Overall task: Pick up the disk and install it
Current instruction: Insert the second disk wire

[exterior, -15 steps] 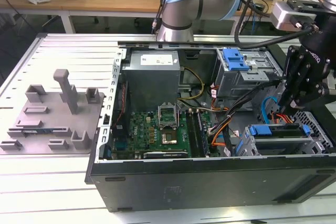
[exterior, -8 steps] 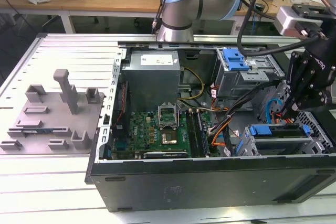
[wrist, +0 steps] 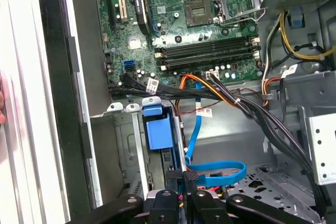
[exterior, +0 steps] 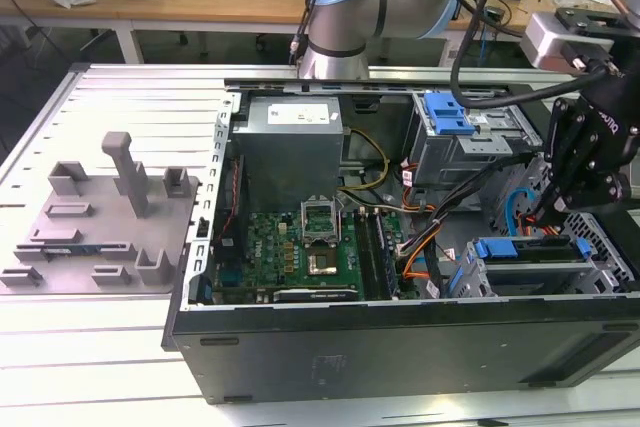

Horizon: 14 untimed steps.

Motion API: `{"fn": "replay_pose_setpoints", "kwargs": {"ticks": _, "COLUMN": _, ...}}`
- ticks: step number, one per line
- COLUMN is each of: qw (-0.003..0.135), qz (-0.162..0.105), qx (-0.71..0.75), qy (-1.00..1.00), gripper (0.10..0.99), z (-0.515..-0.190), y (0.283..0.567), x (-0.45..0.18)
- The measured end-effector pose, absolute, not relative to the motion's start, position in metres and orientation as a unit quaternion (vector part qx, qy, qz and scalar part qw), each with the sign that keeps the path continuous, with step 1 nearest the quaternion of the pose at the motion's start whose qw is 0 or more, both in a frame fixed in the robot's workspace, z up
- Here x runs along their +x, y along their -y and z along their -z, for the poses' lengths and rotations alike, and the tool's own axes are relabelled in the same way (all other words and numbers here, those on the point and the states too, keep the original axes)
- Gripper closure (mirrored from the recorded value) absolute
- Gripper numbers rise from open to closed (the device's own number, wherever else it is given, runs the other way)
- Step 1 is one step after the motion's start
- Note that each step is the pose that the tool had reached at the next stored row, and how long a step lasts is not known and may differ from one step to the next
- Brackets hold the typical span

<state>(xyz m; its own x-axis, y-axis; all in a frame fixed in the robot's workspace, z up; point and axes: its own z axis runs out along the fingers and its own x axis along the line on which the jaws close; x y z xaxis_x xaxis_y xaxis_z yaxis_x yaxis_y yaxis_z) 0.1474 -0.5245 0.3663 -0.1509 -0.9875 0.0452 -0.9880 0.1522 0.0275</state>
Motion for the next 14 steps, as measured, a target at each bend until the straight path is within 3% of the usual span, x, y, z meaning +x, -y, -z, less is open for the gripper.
{"fn": "replay_pose_setpoints", "kwargs": {"ticks": 4, "qw": 0.024, "qz": -0.006, "qx": 0.671, "qy": 0.741, "gripper": 0.925, "z": -0.366, "y": 0.524, "x": 0.147}}
{"fn": "replay_pose_setpoints", "kwargs": {"ticks": 10, "qw": -0.009, "qz": -0.037, "qx": 0.673, "qy": 0.738, "gripper": 0.925, "z": -0.366, "y": 0.524, "x": 0.142}}
{"fn": "replay_pose_setpoints", "kwargs": {"ticks": 14, "qw": -0.018, "qz": -0.045, "qx": 0.673, "qy": 0.738, "gripper": 0.925, "z": -0.366, "y": 0.524, "x": 0.127}}
